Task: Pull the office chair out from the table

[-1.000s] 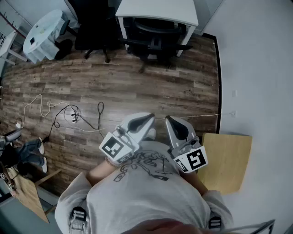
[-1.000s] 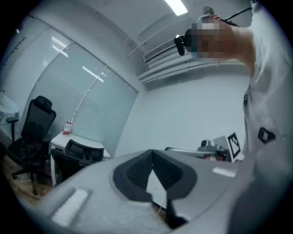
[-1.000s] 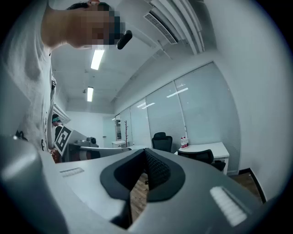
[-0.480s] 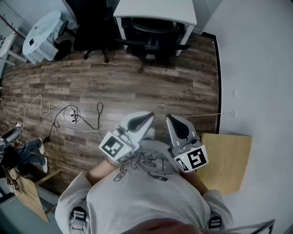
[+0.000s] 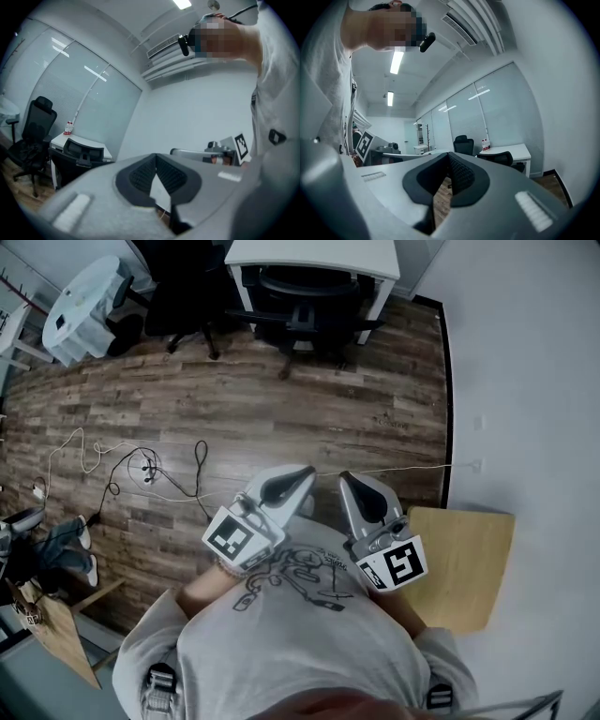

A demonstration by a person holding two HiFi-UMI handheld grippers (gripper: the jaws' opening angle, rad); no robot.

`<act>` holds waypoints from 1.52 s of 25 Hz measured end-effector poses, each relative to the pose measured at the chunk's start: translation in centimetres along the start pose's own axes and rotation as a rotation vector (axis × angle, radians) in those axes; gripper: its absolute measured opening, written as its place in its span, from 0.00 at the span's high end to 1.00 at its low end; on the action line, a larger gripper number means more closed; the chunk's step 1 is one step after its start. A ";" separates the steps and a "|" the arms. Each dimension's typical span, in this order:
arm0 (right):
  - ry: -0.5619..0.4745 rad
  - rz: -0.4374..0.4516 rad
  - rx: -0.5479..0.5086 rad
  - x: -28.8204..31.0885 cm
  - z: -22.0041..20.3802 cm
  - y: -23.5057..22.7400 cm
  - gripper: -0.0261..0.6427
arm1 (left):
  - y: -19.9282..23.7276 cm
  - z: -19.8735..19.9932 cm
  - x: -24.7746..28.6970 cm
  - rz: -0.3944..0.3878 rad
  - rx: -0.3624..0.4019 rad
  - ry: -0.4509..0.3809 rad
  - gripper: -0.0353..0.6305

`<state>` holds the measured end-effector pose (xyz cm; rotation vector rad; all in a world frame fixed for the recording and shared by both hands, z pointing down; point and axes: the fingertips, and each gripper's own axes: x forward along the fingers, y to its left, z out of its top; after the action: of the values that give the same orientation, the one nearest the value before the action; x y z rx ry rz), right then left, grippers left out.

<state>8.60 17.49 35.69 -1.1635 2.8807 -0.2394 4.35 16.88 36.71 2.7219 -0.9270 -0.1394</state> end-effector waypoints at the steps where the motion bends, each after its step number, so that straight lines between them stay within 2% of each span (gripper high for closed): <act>1: 0.000 0.001 0.002 -0.1 -0.1 -0.1 0.95 | 0.0 -0.1 0.1 0.005 -0.005 0.002 0.95; 11: 0.017 0.012 0.000 0.9 -1.0 -1.9 0.95 | 1.5 -0.7 1.6 0.021 0.011 0.013 0.94; 20: 0.026 0.016 -0.027 4.7 -0.5 -5.4 0.95 | 5.8 0.2 4.7 0.026 0.020 0.006 0.94; 28: 0.041 0.004 -0.040 10.3 -0.6 -9.7 0.95 | 12.9 1.8 7.7 0.042 0.046 0.008 0.94; 34: 0.040 -0.014 -0.041 16.3 0.7 -13.3 0.95 | 18.6 3.5 10.3 0.024 0.049 0.025 0.94; 38: 0.059 -0.027 -0.074 20.2 1.4 -15.8 0.95 | 22.4 4.9 12.0 0.011 0.076 0.030 0.94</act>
<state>5.00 -7.88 37.41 -1.2275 2.9503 -0.1713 -0.17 -8.60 38.08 2.7799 -0.9571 -0.0614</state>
